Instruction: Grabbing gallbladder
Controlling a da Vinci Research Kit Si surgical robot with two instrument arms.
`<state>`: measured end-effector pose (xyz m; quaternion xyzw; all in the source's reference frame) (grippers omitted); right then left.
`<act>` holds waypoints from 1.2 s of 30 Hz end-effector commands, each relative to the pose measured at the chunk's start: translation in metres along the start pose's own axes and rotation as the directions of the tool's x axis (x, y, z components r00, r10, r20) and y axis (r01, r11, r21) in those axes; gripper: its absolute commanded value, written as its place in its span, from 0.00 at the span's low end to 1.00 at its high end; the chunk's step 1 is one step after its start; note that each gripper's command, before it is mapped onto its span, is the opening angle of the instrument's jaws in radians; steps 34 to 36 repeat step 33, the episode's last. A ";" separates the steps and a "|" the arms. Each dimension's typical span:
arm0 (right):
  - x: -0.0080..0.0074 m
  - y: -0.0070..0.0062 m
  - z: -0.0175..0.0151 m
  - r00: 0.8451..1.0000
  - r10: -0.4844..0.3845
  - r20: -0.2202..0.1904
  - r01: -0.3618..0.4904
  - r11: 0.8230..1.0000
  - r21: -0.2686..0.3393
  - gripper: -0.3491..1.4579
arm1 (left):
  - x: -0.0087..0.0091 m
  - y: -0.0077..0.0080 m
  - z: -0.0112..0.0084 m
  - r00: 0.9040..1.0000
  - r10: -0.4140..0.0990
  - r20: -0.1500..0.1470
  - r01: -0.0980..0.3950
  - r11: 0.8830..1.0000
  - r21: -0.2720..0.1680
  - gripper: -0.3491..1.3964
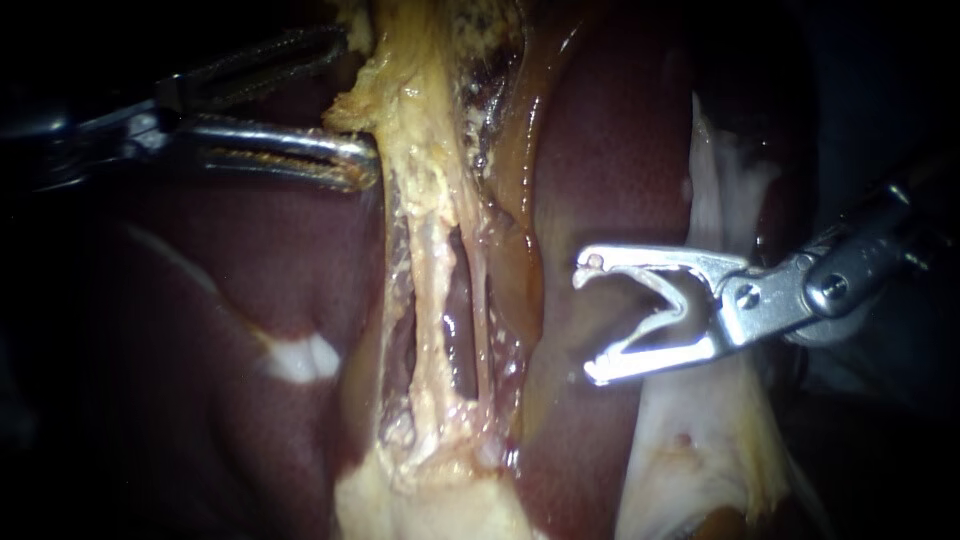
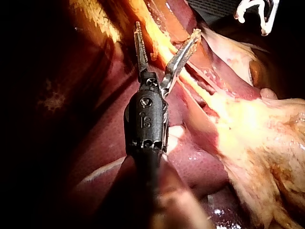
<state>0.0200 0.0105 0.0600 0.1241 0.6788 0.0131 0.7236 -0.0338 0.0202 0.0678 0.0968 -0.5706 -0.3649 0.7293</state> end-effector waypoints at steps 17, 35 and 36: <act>-0.0001 0.0000 0.0000 1.000 0.000 0.001 0.000 1.000 -0.001 0.51 | 0.0017 0.0004 0.0005 0.985 -0.135 -0.104 0.132 0.991 -0.039 0.00; -0.0001 0.0000 0.0000 1.000 0.000 0.000 0.000 1.000 -0.001 0.51 | 0.0019 0.0007 -0.0005 0.975 -0.169 -0.144 0.162 0.985 -0.060 0.00; -0.0001 0.0000 0.0000 1.000 0.000 0.000 0.000 1.000 -0.001 0.51 | 0.0019 0.0007 -0.0005 0.975 -0.169 -0.144 0.162 0.985 -0.060 0.00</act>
